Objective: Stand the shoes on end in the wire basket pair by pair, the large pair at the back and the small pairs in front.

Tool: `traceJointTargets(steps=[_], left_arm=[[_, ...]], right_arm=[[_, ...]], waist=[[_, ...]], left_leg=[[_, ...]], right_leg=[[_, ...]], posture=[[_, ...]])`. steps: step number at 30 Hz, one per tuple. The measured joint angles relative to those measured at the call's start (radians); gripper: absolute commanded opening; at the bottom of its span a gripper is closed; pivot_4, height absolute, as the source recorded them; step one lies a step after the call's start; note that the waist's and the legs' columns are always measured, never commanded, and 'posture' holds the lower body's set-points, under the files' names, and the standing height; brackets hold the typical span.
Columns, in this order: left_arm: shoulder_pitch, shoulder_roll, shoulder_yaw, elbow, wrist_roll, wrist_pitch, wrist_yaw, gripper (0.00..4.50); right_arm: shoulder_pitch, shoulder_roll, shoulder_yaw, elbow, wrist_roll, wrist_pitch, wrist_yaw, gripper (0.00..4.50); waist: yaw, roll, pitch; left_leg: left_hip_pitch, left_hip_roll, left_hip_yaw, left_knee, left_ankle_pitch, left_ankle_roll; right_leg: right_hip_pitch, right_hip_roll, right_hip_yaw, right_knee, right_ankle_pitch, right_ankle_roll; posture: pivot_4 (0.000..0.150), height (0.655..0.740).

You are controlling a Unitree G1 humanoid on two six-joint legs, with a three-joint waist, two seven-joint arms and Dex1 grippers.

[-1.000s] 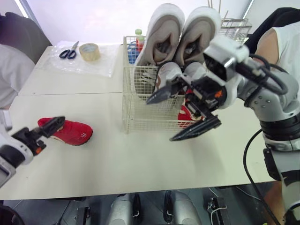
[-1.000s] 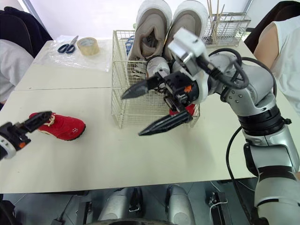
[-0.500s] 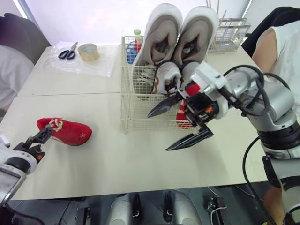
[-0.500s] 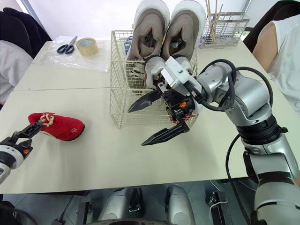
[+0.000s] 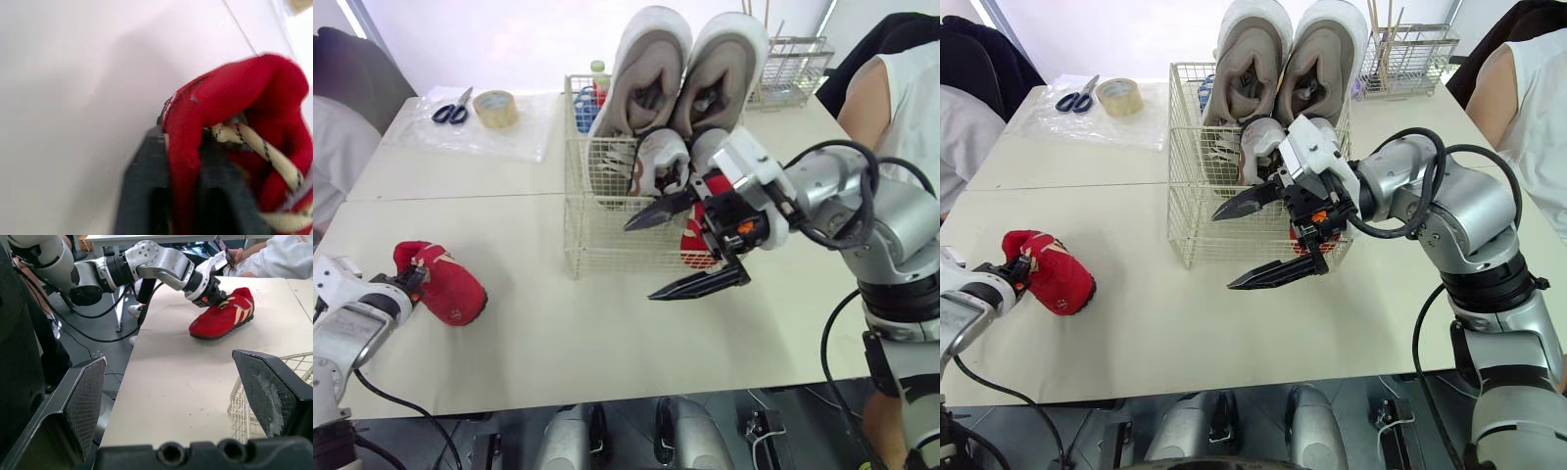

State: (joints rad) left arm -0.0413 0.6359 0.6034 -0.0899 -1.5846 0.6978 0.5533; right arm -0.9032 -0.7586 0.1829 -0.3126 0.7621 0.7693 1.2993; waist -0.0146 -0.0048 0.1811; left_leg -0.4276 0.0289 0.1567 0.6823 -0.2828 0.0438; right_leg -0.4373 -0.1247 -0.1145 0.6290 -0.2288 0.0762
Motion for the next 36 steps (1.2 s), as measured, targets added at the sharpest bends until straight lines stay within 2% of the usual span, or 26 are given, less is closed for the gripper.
traceJointTargets(steps=[3,7,10,13,16,19,22,24,28,36], left_arm=[[0.000,0.014,0.020,-0.020,0.004,0.000,-0.045,0.06],[-0.034,0.115,0.083,-0.095,0.030,-0.007,-0.143,0.06],[-0.224,0.230,0.061,-0.177,0.105,-0.028,-0.238,0.06],[-0.485,0.284,-0.063,-0.273,0.205,-0.070,-0.329,0.06],[-0.619,0.204,-0.251,-0.318,0.352,-0.095,-0.389,0.06],[-0.653,0.104,-0.472,-0.322,0.554,-0.128,-0.486,0.06],[-0.656,0.028,-0.618,-0.327,0.723,-0.182,-0.584,0.06],[-0.656,-0.020,-0.643,-0.325,0.799,-0.215,-0.626,0.06],[-0.649,-0.114,-0.648,-0.337,0.868,-0.245,-0.661,0.06],[-0.507,-0.255,-0.690,-0.385,1.005,-0.253,-0.659,0.06]], right_arm=[[0.000,0.000,-0.014,0.001,0.006,0.012,-0.006,4.50],[0.000,-0.011,-0.080,0.027,0.031,0.042,-0.021,4.50],[-0.007,-0.034,-0.168,0.065,0.078,0.087,-0.053,4.50],[-0.015,-0.050,-0.225,0.073,0.092,0.112,-0.093,4.50],[0.004,-0.080,-0.266,0.069,0.105,0.147,-0.142,4.50],[0.072,-0.144,-0.324,0.023,0.145,0.211,-0.183,4.50],[0.149,-0.225,-0.361,-0.020,0.180,0.280,-0.201,4.50],[0.181,-0.275,-0.400,-0.037,0.205,0.315,-0.216,4.50],[0.217,-0.334,-0.488,-0.059,0.261,0.379,-0.259,4.50],[0.287,-0.358,-0.554,-0.088,0.353,0.445,-0.343,4.50]], waist=[[0.000,-0.001,0.000],[0.002,-0.002,0.001],[0.018,-0.006,0.002],[0.025,-0.004,0.001],[0.027,0.001,-0.001],[0.029,-0.001,0.000],[0.025,-0.001,0.001],[0.018,0.000,0.001],[0.023,0.000,0.001],[0.029,0.000,0.001]], left_leg=[[0.000,0.000,0.000,0.000,0.000,0.000],[-0.001,0.000,0.000,0.000,0.000,0.000],[-0.002,-0.001,0.000,0.001,0.000,0.000],[-0.002,-0.003,0.003,-0.001,-0.001,0.002],[-0.001,-0.004,0.006,-0.001,-0.002,0.005],[-0.001,-0.001,0.006,0.000,0.000,0.007],[-0.002,0.001,0.006,0.000,0.000,0.007],[-0.002,0.003,0.008,0.000,0.001,0.007],[-0.001,0.004,0.006,0.000,0.002,0.006],[0.000,0.003,0.005,0.002,0.001,0.008]], right_leg=[[-0.001,0.000,0.000,0.000,0.000,0.000],[-0.004,0.000,0.000,0.000,0.000,0.000],[-0.004,-0.001,-0.001,-0.002,0.001,-0.002],[0.000,-0.001,0.000,-0.005,0.002,-0.002],[0.002,0.000,-0.001,-0.005,0.005,0.003],[0.003,0.006,-0.003,-0.006,0.005,0.005],[0.003,0.008,-0.003,-0.008,0.005,0.005],[0.003,0.009,-0.002,-0.009,0.006,0.006],[0.004,0.011,-0.002,-0.009,0.006,0.006],[0.006,0.008,-0.003,-0.009,0.006,0.007]], posture=[[0.150,0.7400],[0.150,0.7400],[0.150,0.7400],[0.150,0.7400],[0.150,0.7400],[0.150,0.7400],[0.150,0.7400],[0.150,0.7400],[0.150,0.7400],[0.150,0.7400]])
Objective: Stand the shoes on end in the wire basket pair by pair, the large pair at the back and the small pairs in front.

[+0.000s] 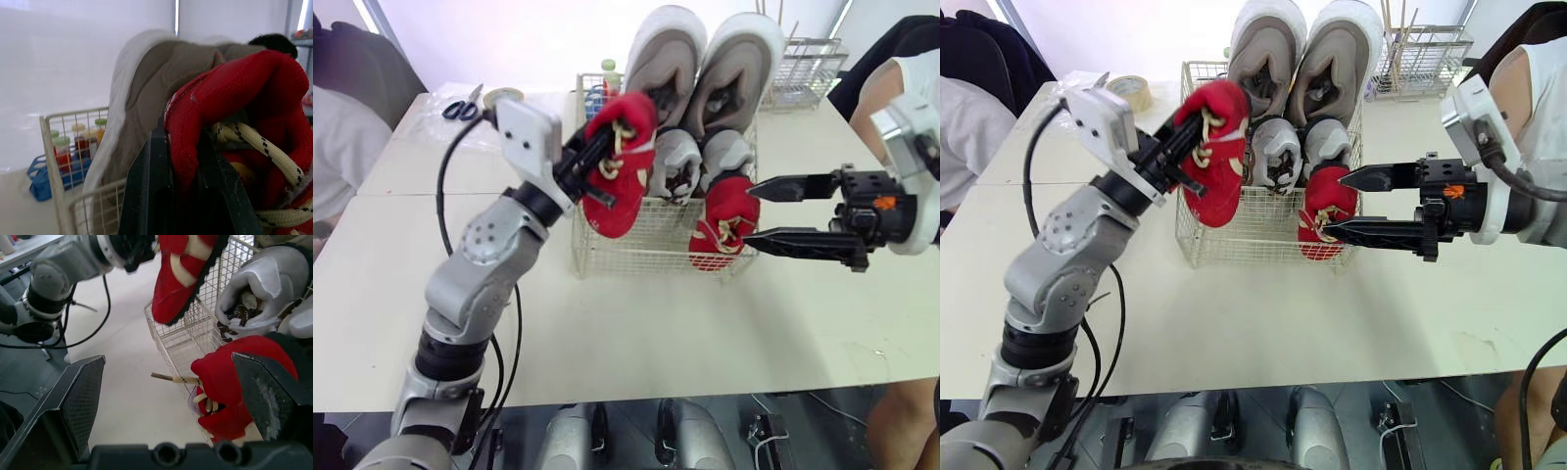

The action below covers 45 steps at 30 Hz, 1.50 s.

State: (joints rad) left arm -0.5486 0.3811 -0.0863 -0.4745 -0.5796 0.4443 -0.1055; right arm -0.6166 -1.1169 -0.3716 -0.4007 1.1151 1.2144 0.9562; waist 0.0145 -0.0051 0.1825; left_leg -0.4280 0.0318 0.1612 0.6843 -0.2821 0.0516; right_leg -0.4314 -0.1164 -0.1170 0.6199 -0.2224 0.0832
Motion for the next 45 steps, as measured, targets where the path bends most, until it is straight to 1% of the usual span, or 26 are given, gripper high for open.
traceJointTargets(steps=[5,10,13,17,20,23,27,29,30,34,35,36,42,45], left_arm=[[0.058,-0.099,-0.012,-0.005,0.108,-0.074,0.015,0.06],[0.117,-0.172,-0.090,0.029,0.315,-0.248,0.025,0.06],[0.145,-0.212,-0.101,0.047,0.374,-0.309,0.019,0.06],[0.203,-0.261,-0.118,0.062,0.393,-0.326,0.007,0.06],[0.228,-0.297,-0.112,0.059,0.393,-0.327,0.007,0.06],[0.249,-0.309,-0.101,0.056,0.394,-0.322,0.006,0.06],[0.277,-0.310,-0.098,0.053,0.403,-0.331,-0.006,0.06],[0.294,-0.313,-0.098,0.050,0.405,-0.336,-0.014,0.91],[0.307,-0.311,-0.097,0.046,0.403,-0.334,-0.023,1.25],[0.362,-0.283,-0.094,0.041,0.371,-0.272,-0.070,3.24],[0.365,-0.282,-0.090,0.038,0.369,-0.265,-0.072,3.85],[0.373,-0.279,-0.084,0.021,0.364,-0.249,-0.072,4.29],[0.457,-0.229,-0.042,-0.137,0.299,-0.103,-0.071,4.29],[0.492,-0.207,-0.006,-0.222,0.232,-0.019,-0.069,4.29]], right_arm=[[0.036,-0.002,-0.015,-0.007,0.038,0.007,-0.035,4.50],[0.108,-0.005,-0.065,-0.015,0.087,0.028,-0.076,4.50],[0.154,-0.013,-0.103,-0.024,0.135,0.063,-0.105,4.50],[0.232,-0.049,-0.168,-0.029,0.166,0.089,-0.118,4.50],[0.246,-0.049,-0.191,-0.031,0.205,0.089,-0.141,4.50],[0.262,-0.049,-0.201,-0.040,0.237,0.086,-0.167,4.50],[0.304,-0.042,-0.202,-0.046,0.243,0.076,-0.184,4.50],[0.314,-0.041,-0.201,-0.046,0.242,0.062,-0.184,4.50],[0.317,-0.041,-0.200,-0.046,0.241,0.055,-0.184,4.50],[0.319,-0.038,-0.170,-0.042,0.233,0.022,-0.182,4.50],[0.318,-0.037,-0.160,-0.039,0.232,0.015,-0.181,4.50],[0.317,-0.034,-0.144,-0.036,0.228,0.004,-0.178,4.50],[0.315,-0.005,-0.068,-0.012,0.185,-0.045,-0.147,4.50],[0.315,0.006,-0.034,0.004,0.160,-0.068,-0.124,4.50]], waist=[[0.000,0.000,0.000],[0.002,0.000,-0.001],[0.002,0.000,-0.001],[0.001,0.000,-0.001],[0.000,0.001,-0.002],[-0.001,0.001,-0.002],[-0.001,0.001,-0.003],[-0.001,0.002,-0.003],[-0.001,0.002,-0.003],[0.000,0.002,-0.003],[0.001,0.002,-0.003],[0.001,0.002,-0.003],[-0.002,0.002,-0.003],[-0.001,0.002,-0.003]], left_leg=[[0.000,0.000,-0.001,0.000,0.000,0.001],[0.001,0.000,-0.002,0.001,-0.001,0.002],[0.001,0.000,-0.002,0.001,-0.002,0.003],[0.001,0.000,-0.002,0.001,-0.002,0.003],[0.001,0.000,-0.002,0.001,-0.004,0.007],[0.002,0.000,-0.003,0.001,-0.005,0.008],[0.001,0.000,-0.003,0.001,-0.005,0.008],[0.002,0.000,-0.003,0.001,-0.005,0.008],[0.002,0.000,-0.003,0.001,-0.005,0.008],[0.002,0.000,-0.003,0.002,-0.005,0.008],[0.001,0.000,-0.003,0.002,-0.005,0.009],[0.001,0.000,-0.003,0.002,-0.005,0.009],[0.001,0.000,-0.003,0.002,-0.003,0.006],[0.001,0.000,-0.003,0.002,-0.004,0.007]], right_leg=[[0.001,-0.001,0.000,-0.001,0.000,0.000],[0.003,-0.002,-0.002,-0.002,0.000,0.000],[0.003,-0.003,-0.002,-0.002,0.000,0.000],[0.003,-0.003,-0.001,-0.002,0.000,0.000],[0.003,-0.003,-0.001,-0.002,0.000,0.000],[0.004,-0.002,-0.001,-0.002,0.000,0.000],[0.004,-0.002,-0.002,-0.002,0.000,0.000],[0.004,-0.002,-0.002,-0.002,0.000,0.000],[0.004,-0.002,-0.002,-0.002,0.000,0.000],[0.004,-0.002,-0.002,-0.002,0.000,-0.001],[0.004,-0.002,-0.002,-0.002,0.000,-0.001],[0.004,-0.002,-0.002,-0.002,0.000,-0.001],[0.004,-0.002,-0.001,-0.002,0.000,0.000],[0.004,-0.002,-0.001,-0.002,0.000,-0.001]], posture=[[0.150,0.7400],[0.150,0.7400],[0.150,0.7400],[0.150,0.7400],[0.150,0.7400],[0.150,0.7400],[0.150,0.7400],[0.150,0.7400],[0.150,0.7400],[0.150,0.7400],[0.150,0.7400],[0.150,0.7400],[0.150,0.7400],[0.150,0.7400]])
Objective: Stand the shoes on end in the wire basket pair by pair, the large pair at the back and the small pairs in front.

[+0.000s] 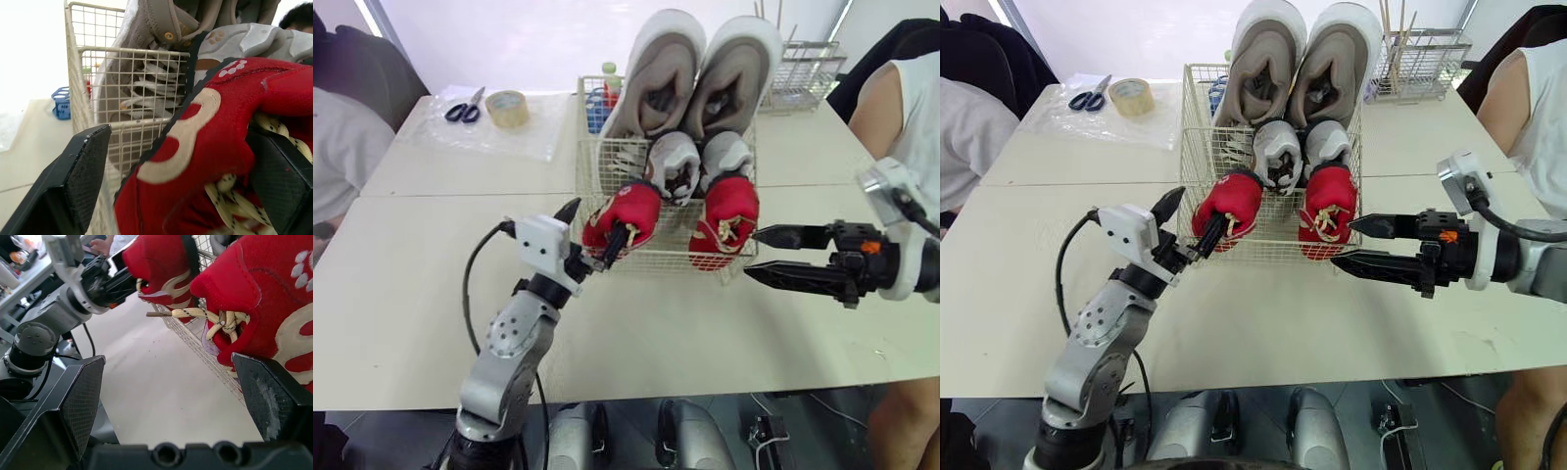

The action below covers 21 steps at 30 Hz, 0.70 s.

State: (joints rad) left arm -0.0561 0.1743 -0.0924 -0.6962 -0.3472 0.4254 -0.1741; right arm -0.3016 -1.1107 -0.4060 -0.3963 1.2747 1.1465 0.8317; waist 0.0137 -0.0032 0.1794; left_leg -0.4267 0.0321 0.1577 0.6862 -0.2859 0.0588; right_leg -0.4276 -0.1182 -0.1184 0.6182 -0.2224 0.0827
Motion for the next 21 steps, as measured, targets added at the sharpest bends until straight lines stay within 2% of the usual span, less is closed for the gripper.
traceJointTargets(steps=[6,12,19,21], left_arm=[[0.022,0.022,0.123,-0.162,-0.233,0.166,0.036,4.29],[-0.046,0.065,0.317,-0.181,-0.481,0.217,0.123,4.29],[-0.183,0.151,0.489,-0.024,-0.568,0.215,0.232,4.29],[-0.203,0.224,0.533,0.043,-0.574,0.215,0.210,4.29]], right_arm=[[0.022,0.008,0.042,0.040,-0.071,-0.037,0.063,4.50],[0.030,0.008,0.042,0.067,-0.113,-0.044,0.107,4.50],[0.092,0.008,-0.025,0.107,-0.123,-0.044,0.122,4.50],[0.128,0.008,-0.048,0.109,-0.125,-0.042,0.125,4.50]], waist=[[-0.001,0.000,0.000],[0.000,0.000,0.000],[0.001,0.000,0.000],[0.000,0.000,0.000]], left_leg=[[0.000,0.000,0.000,0.000,0.002,-0.004],[0.001,0.000,0.000,0.000,0.003,-0.005],[0.001,-0.001,0.000,0.000,0.003,-0.005],[0.001,-0.001,0.000,0.000,0.003,-0.006]], right_leg=[[0.000,0.000,0.000,0.000,0.000,0.000],[0.001,0.001,0.000,0.001,0.000,0.000],[0.001,0.002,-0.001,0.001,0.000,0.000],[0.001,0.003,-0.001,0.001,0.000,0.000]], posture=[[0.150,0.7400],[0.150,0.7400],[0.150,0.7400],[0.150,0.7400]])
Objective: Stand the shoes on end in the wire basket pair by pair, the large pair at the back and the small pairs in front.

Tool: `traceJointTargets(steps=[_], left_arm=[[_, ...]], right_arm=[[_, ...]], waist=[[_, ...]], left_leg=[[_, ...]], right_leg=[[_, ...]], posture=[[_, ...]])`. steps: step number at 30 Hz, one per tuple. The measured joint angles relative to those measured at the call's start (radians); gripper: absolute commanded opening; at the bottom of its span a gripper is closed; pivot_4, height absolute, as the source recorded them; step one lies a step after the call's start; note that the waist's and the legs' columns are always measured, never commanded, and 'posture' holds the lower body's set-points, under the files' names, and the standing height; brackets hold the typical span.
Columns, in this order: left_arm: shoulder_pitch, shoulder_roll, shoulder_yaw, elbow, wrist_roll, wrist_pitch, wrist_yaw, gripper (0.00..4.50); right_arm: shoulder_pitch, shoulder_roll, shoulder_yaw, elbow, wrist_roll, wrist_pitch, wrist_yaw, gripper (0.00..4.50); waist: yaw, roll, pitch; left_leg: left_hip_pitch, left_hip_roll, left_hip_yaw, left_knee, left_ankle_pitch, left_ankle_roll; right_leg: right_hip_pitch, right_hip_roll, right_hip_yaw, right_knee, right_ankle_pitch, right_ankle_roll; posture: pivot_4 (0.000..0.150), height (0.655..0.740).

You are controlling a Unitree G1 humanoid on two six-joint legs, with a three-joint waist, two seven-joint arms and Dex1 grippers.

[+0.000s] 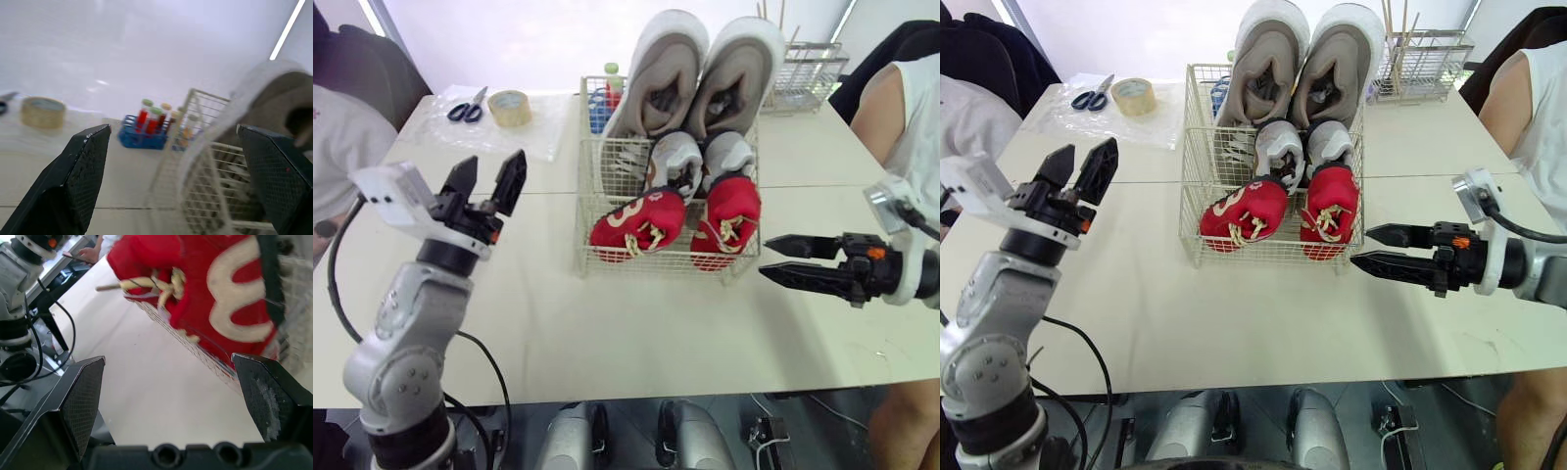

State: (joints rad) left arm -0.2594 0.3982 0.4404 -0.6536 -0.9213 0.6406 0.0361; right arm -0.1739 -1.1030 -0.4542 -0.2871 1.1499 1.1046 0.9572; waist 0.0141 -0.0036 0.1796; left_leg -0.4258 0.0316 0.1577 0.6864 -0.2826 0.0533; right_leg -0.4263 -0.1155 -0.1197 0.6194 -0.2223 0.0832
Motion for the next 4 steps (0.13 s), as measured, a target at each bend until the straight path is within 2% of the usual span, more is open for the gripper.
traceJointTargets(steps=[2,4], left_arm=[[0.032,0.071,0.025,0.032,-0.017,0.004,-0.065,4.29],[0.074,0.097,0.028,0.049,-0.043,0.013,-0.117,4.29]], right_arm=[[0.037,0.000,-0.011,0.004,-0.012,0.000,0.005,4.50],[0.053,0.000,-0.014,0.012,-0.029,0.000,0.009,4.50]], waist=[[-0.002,0.000,0.000],[-0.003,0.001,0.000]], left_leg=[[0.000,0.000,0.001,0.000,0.000,0.000],[0.000,0.000,0.001,0.000,0.000,0.000]], right_leg=[[0.000,0.000,0.000,0.000,0.000,0.000],[0.000,0.000,0.001,0.000,0.000,0.000]], posture=[[0.150,0.7400],[0.150,0.7400]])
